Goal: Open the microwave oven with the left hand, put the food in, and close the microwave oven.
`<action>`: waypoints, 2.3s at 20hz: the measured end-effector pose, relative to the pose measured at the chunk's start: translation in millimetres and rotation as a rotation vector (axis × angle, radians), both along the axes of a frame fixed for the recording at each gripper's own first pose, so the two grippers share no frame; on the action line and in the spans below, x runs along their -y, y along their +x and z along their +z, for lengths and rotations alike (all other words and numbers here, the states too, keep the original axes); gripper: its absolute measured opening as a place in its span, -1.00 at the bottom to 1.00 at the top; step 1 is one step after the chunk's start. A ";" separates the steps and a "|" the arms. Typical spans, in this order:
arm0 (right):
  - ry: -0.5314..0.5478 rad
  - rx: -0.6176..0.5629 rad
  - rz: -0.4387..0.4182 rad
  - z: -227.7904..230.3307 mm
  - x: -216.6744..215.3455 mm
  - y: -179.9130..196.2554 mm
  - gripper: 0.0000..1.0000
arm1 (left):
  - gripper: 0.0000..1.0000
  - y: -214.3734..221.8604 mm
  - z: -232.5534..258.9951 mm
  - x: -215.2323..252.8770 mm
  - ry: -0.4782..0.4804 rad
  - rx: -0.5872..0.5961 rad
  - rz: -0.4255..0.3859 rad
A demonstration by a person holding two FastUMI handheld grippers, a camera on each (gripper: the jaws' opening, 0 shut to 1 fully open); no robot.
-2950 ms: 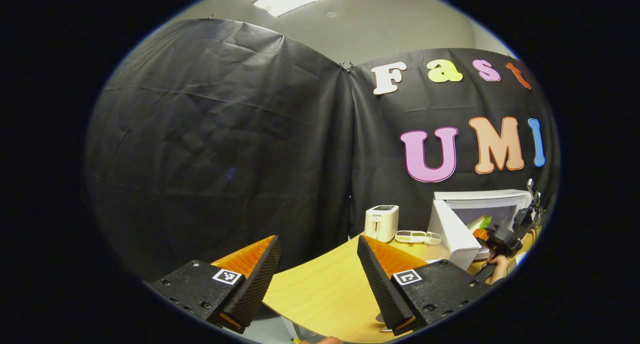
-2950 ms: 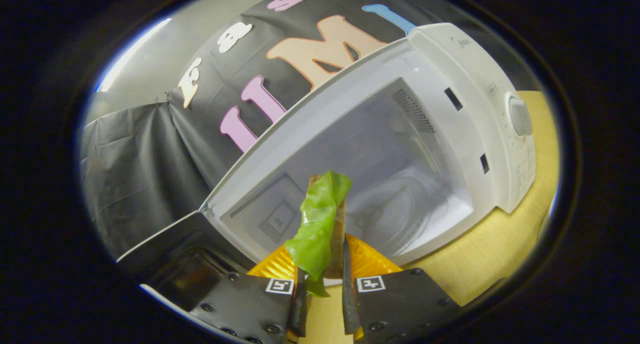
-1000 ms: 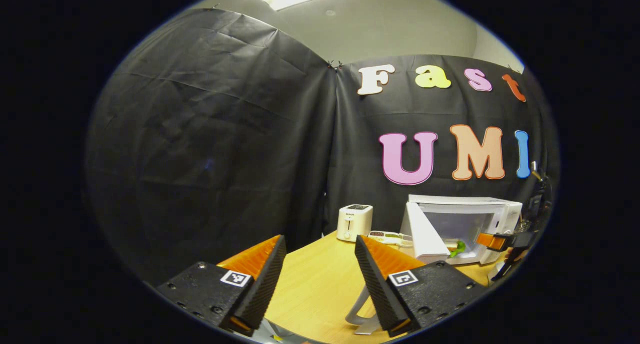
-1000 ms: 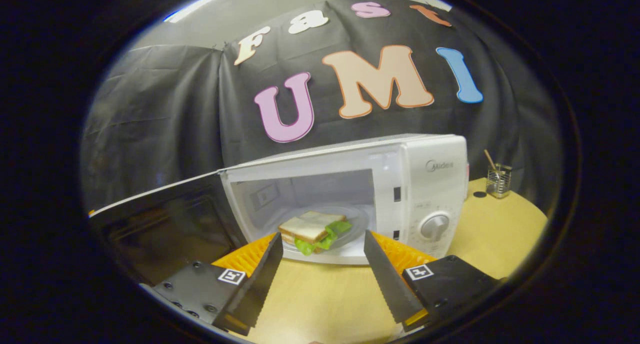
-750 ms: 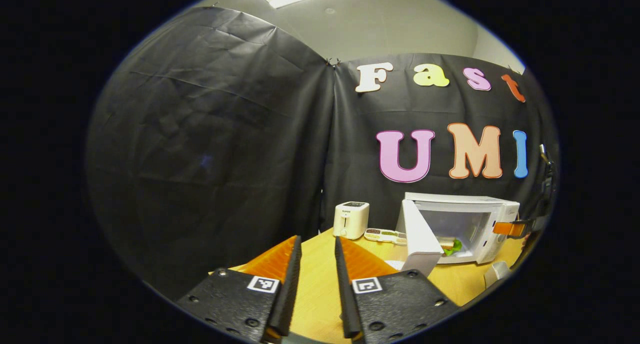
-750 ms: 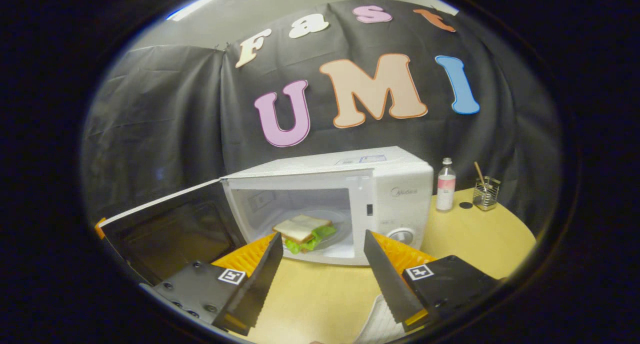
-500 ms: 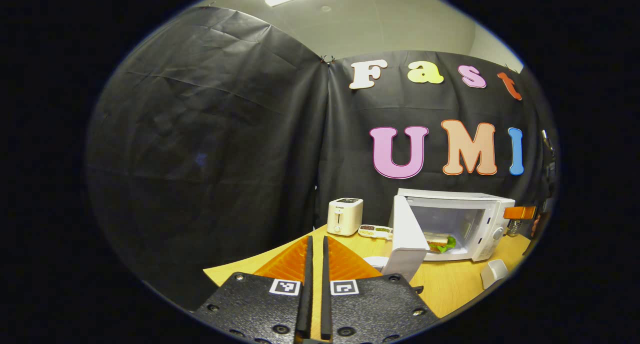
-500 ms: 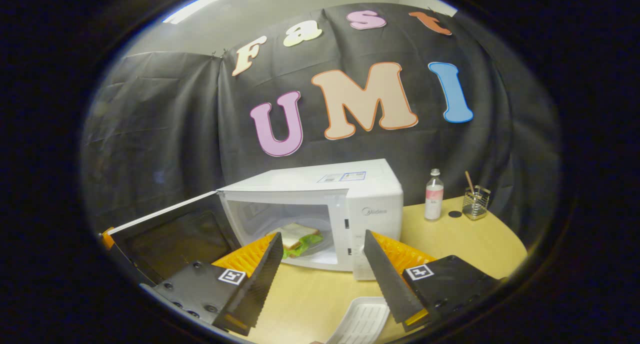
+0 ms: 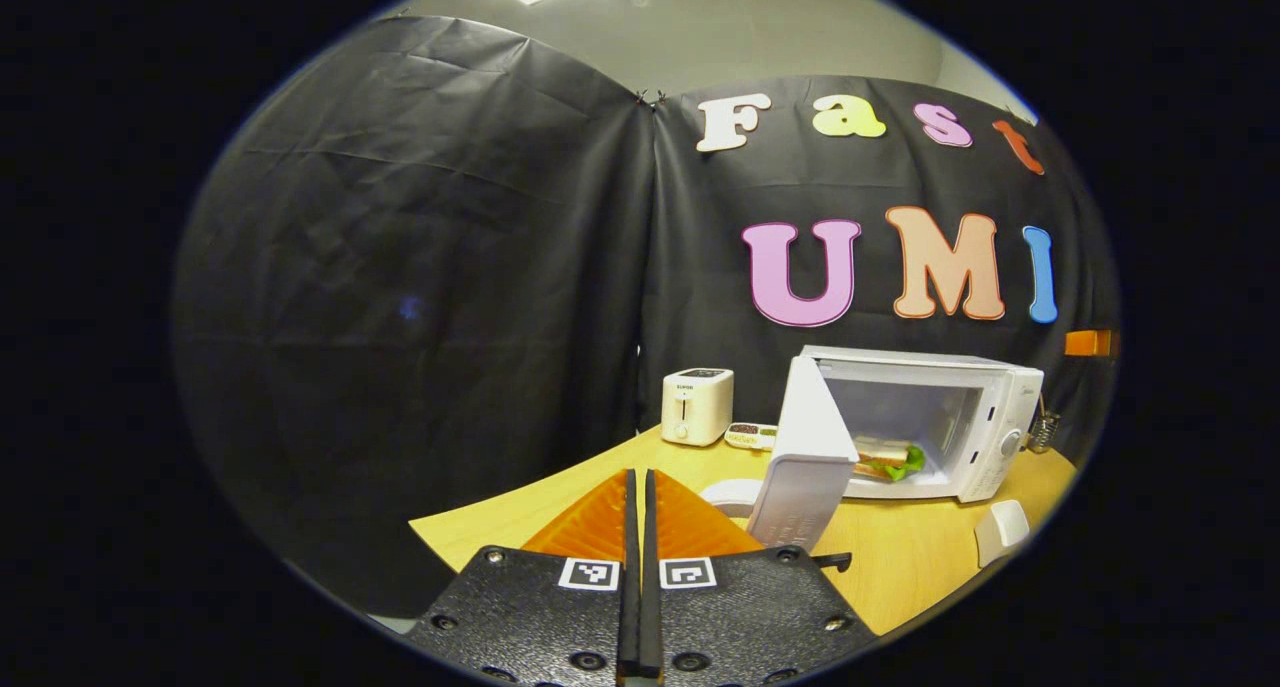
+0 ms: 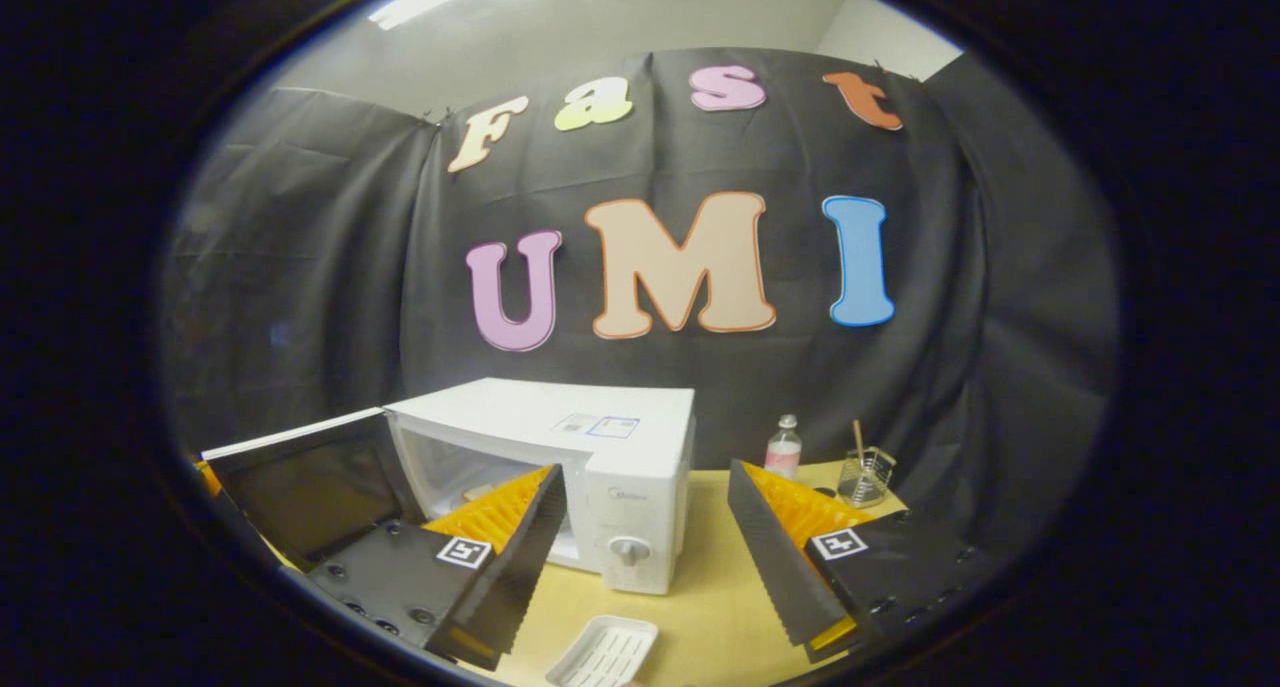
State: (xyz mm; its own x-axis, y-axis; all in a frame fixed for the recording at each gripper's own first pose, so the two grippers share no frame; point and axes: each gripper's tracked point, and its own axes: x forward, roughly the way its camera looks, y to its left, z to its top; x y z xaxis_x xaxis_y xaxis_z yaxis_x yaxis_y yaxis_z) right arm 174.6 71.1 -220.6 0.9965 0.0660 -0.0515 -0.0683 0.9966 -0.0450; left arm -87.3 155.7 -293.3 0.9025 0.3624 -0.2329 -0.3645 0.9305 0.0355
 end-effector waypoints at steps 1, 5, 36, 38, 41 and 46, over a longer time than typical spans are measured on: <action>-0.004 0.006 -0.008 3.0 6.2 3.2 0.82 | -0.99 -0.9 -2.8 -0.7 -0.007 -0.004 0.009; 0.004 -0.024 0.000 4.0 20.3 15.1 0.82 | -0.99 -1.7 -1.8 2.8 0.002 0.003 0.045; 0.050 -0.017 -0.044 19.1 85.9 47.1 1.00 | -0.99 81.2 -24.6 205.2 -0.045 -0.041 -0.240; 0.058 -0.024 -0.032 17.3 82.0 48.8 1.00 | -0.99 88.7 -25.2 216.3 -0.055 -0.039 -0.252; 0.062 -0.035 -0.008 16.3 74.7 48.9 1.00 | -1.00 95.5 -30.6 234.2 -0.075 -0.045 -0.285; 0.036 -0.023 0.011 19.3 69.5 44.7 0.92 | -0.99 105.8 -50.6 260.7 -0.077 -0.100 -0.336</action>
